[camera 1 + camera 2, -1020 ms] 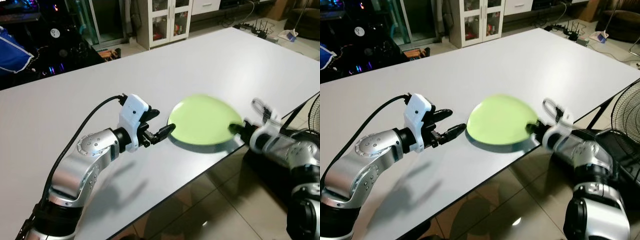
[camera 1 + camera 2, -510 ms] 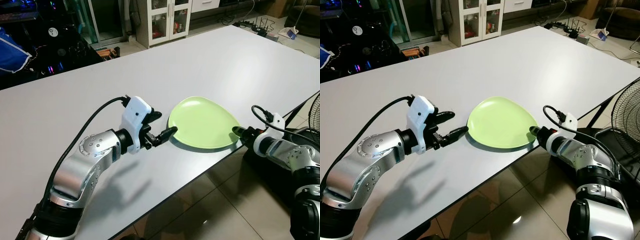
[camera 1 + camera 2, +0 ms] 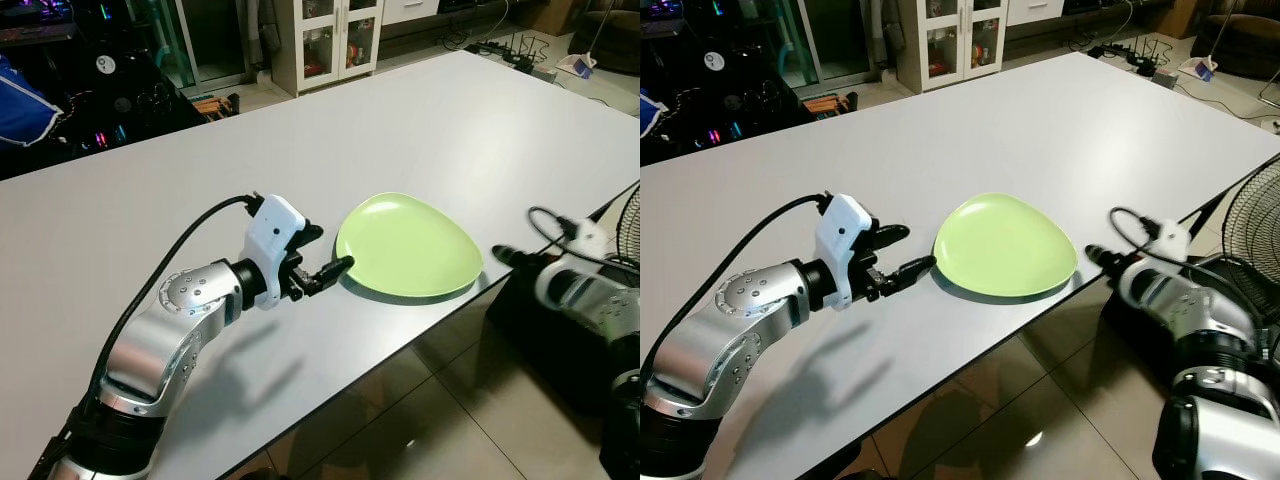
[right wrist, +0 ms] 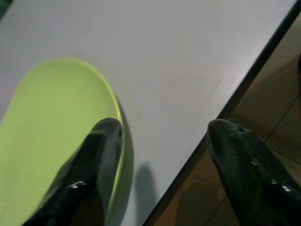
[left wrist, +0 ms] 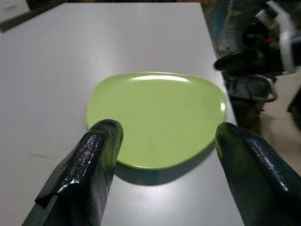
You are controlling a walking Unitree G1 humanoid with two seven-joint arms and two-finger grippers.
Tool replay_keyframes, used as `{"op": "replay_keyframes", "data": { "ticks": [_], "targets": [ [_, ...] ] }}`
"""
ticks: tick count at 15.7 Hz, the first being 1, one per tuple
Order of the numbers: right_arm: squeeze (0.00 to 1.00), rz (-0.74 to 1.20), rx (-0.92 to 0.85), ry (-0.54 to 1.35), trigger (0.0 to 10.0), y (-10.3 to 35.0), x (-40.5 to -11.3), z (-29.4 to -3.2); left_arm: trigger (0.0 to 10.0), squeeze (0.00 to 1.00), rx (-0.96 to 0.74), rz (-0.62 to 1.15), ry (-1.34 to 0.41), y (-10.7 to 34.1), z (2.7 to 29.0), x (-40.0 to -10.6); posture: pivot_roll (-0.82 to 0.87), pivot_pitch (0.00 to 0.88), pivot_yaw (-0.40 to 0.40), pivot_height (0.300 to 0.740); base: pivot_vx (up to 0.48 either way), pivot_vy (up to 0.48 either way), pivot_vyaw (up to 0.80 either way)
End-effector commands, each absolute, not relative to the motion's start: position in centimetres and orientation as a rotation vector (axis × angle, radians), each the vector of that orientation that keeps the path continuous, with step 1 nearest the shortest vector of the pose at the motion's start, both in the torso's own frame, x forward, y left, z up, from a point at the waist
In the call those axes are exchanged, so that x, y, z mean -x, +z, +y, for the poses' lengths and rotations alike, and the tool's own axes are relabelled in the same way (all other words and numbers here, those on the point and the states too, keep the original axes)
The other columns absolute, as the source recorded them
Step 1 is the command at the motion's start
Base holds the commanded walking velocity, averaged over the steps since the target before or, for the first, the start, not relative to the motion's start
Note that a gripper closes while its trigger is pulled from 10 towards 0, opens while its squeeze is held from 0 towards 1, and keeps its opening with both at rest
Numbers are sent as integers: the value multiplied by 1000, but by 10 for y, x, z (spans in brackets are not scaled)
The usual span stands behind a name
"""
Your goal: Setting the table
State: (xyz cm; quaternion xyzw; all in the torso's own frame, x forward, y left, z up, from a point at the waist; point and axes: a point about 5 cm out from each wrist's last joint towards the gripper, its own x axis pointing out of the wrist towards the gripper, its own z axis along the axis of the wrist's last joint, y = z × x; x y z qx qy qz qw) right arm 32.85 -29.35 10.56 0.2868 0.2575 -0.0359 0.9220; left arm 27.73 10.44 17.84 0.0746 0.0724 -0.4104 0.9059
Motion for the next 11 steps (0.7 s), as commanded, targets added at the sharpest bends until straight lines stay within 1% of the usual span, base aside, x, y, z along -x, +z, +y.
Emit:
{"op": "replay_keyframes", "data": {
  "ticks": [1, 2, 4, 5, 6, 7, 8, 9, 10, 11],
  "targets": [
    [0, 479, -596, -76, 10000, 117, -333, -297, 10000, 0, -170, 142, -819, 178, 107, -280, -43, 0, 30, 740, 0, 0, 0],
    [0, 426, -593, -74, 10000, 126, -334, -302, 10000, 0, -181, 115, -766, 180, 108, -284, -43, 0, 30, 740, 0, 0, 0],
    [0, 223, -548, -74, 10000, 155, -340, -310, 10000, 0, -181, 25, -601, 190, 116, -295, -41, 0, 25, 740, 0, 0, 0],
    [0, -53, -303, -71, 10000, 198, -339, -302, 10000, 0, -251, -130, -347, 213, 133, -309, -42, 0, 20, 740, 0, 0, 0],
    [0, -81, -285, -17, 10000, 208, -336, -287, 10000, 0, -294, -207, -292, 225, 135, -308, -40, 0, 17, 740, 0, 0, 0],
    [0, -118, -308, 74, 10000, 218, -330, -261, 10000, 0, -354, -303, -236, 238, 131, -304, -38, 0, 17, 740, 0, 0, 0],
    [0, -118, -328, 110, 10000, 220, -325, -243, 10000, 0, -331, -320, -191, 243, 129, -302, -36, 0, 20, 740, 0, 0, 0],
    [0, -118, -328, 110, 10000, 220, -325, -243, 10000, 0, -331, -320, -191, 243, 129, -302, -36, 0, 20, 740, 0, 0, 0],
    [0, -137, -311, 132, 10000, 221, -319, -221, 10000, 0, -249, -271, -86, 243, 132, -301, -34, 0, 30, 740, 0, 0, 0],
    [0, -170, -269, 147, 10000, 223, -311, -200, 10000, 0, -176, -188, -57, 235, 134, -301, -33, 0, 33, 740, 0, 0, 0]
  ]
}}
